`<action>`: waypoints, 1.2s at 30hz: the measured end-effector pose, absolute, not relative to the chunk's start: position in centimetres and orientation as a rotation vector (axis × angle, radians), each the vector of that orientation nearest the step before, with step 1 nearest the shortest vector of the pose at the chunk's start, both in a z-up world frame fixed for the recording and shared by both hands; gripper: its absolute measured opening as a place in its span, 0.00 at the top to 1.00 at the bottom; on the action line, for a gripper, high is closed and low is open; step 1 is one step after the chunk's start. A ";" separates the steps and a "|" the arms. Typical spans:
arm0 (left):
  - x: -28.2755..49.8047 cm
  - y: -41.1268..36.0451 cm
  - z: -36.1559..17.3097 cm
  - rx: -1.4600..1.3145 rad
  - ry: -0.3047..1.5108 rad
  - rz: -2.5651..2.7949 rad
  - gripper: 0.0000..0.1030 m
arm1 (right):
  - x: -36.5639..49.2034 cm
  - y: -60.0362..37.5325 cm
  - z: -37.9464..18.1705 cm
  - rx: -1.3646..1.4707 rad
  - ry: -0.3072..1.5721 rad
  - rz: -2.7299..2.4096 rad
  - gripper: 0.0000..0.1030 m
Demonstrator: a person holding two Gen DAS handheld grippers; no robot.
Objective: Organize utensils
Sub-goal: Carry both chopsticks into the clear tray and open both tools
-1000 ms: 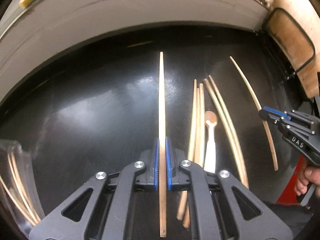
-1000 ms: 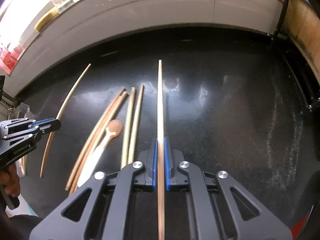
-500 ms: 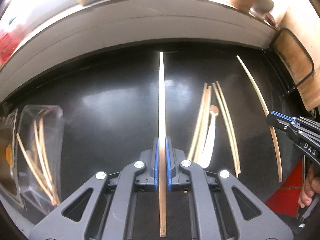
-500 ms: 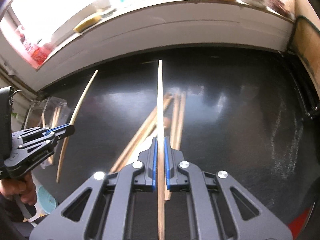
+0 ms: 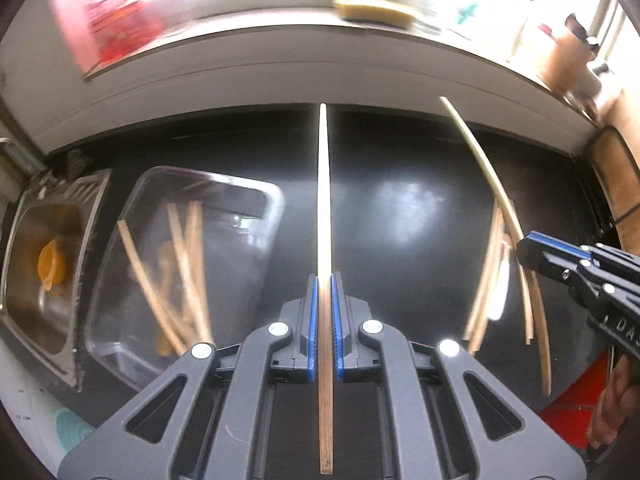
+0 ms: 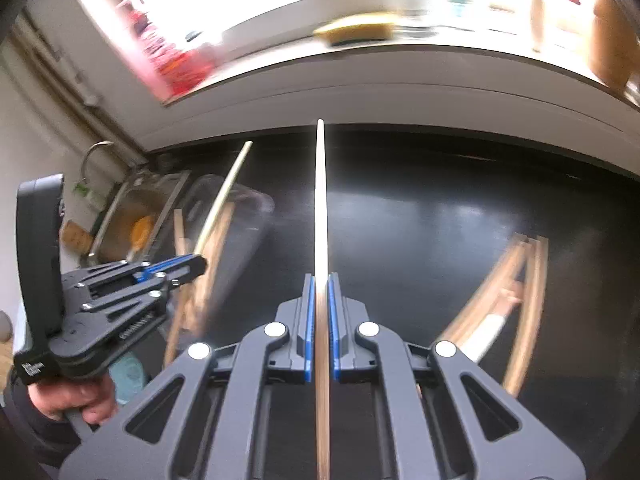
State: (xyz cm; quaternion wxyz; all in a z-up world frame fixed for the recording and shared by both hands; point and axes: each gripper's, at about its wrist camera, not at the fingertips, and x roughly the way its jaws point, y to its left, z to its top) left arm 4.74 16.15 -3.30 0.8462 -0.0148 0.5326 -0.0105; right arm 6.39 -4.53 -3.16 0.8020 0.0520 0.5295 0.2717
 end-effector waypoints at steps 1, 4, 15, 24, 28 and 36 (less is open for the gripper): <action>4.6 17.4 -3.1 -0.038 1.121 -0.009 0.94 | 6.3 -2.7 -3.1 0.113 1.138 0.607 0.93; 4.1 21.2 -2.8 -0.058 1.116 0.029 0.94 | 6.0 2.0 -2.8 0.115 1.148 0.666 0.93; 3.5 32.0 -3.5 -0.179 1.152 0.115 0.94 | 6.4 13.1 -3.8 0.178 1.232 0.762 0.93; 4.7 35.1 -8.7 -0.349 1.242 0.064 0.94 | 8.3 16.6 -8.4 0.270 1.371 0.714 0.93; 5.3 35.8 -10.1 -0.366 1.264 0.056 0.94 | 8.8 17.3 -9.8 0.297 1.415 0.697 0.93; 5.8 36.5 -11.5 -0.349 1.284 0.075 0.94 | 9.3 18.9 -11.1 0.241 1.436 0.687 0.93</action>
